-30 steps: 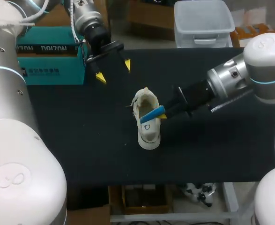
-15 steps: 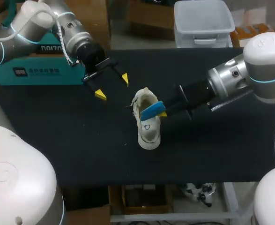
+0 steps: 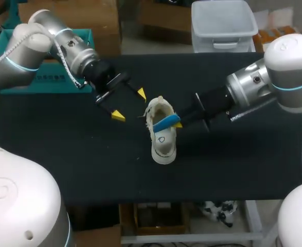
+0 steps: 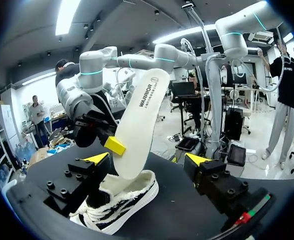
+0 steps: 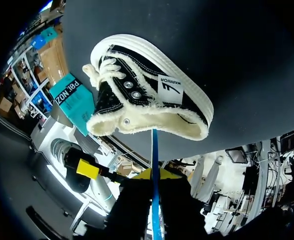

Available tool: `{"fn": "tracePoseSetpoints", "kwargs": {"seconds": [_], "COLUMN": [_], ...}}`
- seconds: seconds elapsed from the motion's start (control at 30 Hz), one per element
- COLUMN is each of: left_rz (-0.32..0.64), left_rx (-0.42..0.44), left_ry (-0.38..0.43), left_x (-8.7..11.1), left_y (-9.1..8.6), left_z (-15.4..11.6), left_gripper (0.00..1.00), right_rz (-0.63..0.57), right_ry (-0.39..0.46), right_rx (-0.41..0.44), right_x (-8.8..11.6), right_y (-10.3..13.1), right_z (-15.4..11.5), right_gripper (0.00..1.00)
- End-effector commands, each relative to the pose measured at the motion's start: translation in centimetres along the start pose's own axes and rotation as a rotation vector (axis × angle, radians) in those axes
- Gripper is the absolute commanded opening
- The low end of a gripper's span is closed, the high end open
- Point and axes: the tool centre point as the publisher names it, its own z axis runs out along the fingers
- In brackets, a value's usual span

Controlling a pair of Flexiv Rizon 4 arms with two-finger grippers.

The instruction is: Open the shoe tongue, take the insole out of the shoe, put the insole back into the shoe, and pack the shoe into the shoebox

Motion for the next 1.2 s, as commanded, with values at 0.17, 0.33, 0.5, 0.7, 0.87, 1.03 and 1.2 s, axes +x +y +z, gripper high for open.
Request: {"fn": "tracePoseSetpoints", "kwargs": {"seconds": [0.17, 0.33, 0.5, 0.7, 0.87, 1.03, 1.2], "left_rz": [0.027, 0.048, 0.064, 0.08, 0.088, 0.12, 0.158], "left_rx": [0.001, -0.011, -0.011, -0.024, -0.036, -0.039, -0.025], "left_ry": [-0.239, -0.269, -0.27, -0.244, -0.238, -0.245, -0.259], "left_x": [1.2, 1.1, 1.0, 0.8, 0.7, 0.7, 0.6], "left_y": [0.2, 0.4, 1.1, 1.5, 1.8, 2.2, 2.9], "left_z": [1.3, 1.9, 3.2, 4.3, 4.9, 5.2, 5.7], "left_gripper": [1.0, 1.0, 1.0, 1.0, 1.0, 1.0, 1.0], "right_rz": [0.072, 0.052, 0.073, -0.012, -0.047, -0.084, -0.112], "right_ry": [0.146, 0.204, 0.263, 0.365, 0.416, 0.47, 0.506], "right_rx": [-0.065, -0.103, -0.176, -0.265, -0.263, -0.229, -0.204], "right_x": [-0.4, -1.1, -1.7, -2.4, -2.8, -3.4, -3.6], "right_y": [-0.5, -1.2, -1.1, -1.7, -1.1, 0.3, 2.0], "right_z": [2.8, 4.1, 4.9, 4.4, 3.7, 3.1, 2.9], "right_gripper": [0.0, 0.0, 0.0, 0.0, 0.0, 0.0, 0.0]}}
